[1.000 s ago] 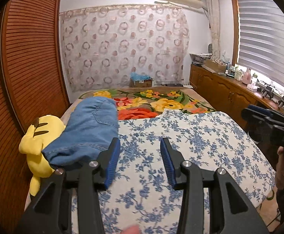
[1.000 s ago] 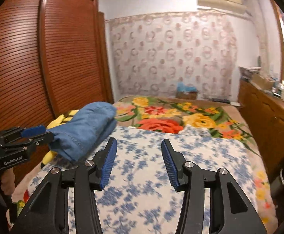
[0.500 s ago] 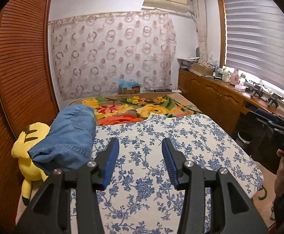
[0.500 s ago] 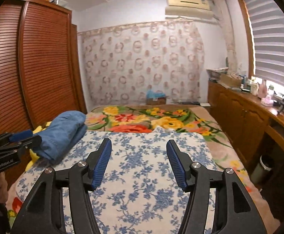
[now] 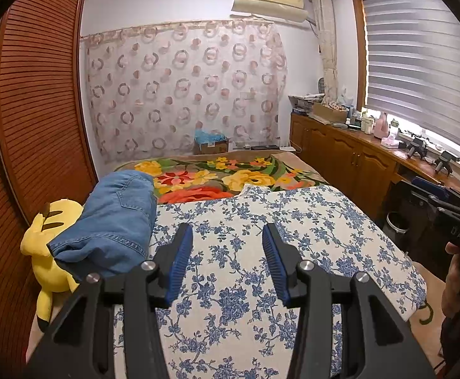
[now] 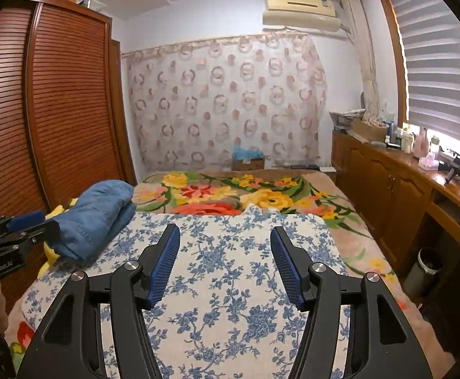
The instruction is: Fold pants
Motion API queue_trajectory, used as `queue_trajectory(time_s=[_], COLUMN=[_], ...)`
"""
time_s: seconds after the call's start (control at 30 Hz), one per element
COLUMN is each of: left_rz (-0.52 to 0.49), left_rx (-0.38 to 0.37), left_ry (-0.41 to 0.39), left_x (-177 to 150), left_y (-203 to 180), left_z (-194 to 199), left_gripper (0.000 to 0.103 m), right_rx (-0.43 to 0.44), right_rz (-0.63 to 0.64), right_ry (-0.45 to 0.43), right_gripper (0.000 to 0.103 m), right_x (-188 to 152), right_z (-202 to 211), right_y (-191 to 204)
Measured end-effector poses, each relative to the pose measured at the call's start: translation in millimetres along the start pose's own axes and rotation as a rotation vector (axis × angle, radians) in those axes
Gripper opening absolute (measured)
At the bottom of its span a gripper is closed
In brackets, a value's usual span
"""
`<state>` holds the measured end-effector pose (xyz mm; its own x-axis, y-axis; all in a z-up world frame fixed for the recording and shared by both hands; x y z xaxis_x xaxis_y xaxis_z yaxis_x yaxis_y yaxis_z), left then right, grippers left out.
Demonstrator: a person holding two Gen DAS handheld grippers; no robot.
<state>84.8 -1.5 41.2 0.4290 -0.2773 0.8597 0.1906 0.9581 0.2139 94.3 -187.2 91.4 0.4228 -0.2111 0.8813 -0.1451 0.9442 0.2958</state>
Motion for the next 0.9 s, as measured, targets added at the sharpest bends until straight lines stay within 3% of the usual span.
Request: queue_trajectory(time_s=[0.9], left_rz=[0.007], left_rx=[0.003], left_ry=[-0.012], left_x=[1.1], left_y=[2.3], left_z=[7.4], left_gripper=[0.046], right_rx=[0.000], right_rz=[0.001], right_ry=[0.000], right_gripper=[0.063], right_x=[-0.5], right_z=[1.1], right_y=[-0.6])
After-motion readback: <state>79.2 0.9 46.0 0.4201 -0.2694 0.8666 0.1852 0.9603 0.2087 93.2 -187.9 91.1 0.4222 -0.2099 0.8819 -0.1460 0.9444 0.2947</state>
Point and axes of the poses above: each gripper's, at about its wrist camera, not at the fingertips, and z roughly against the way its jaws point, y to its left, x to its top, the point moved 2 cm from there along -z, roughly the way its jaws point, and after that the axes turned 14 degrees about -z, right-handed, at the moved point
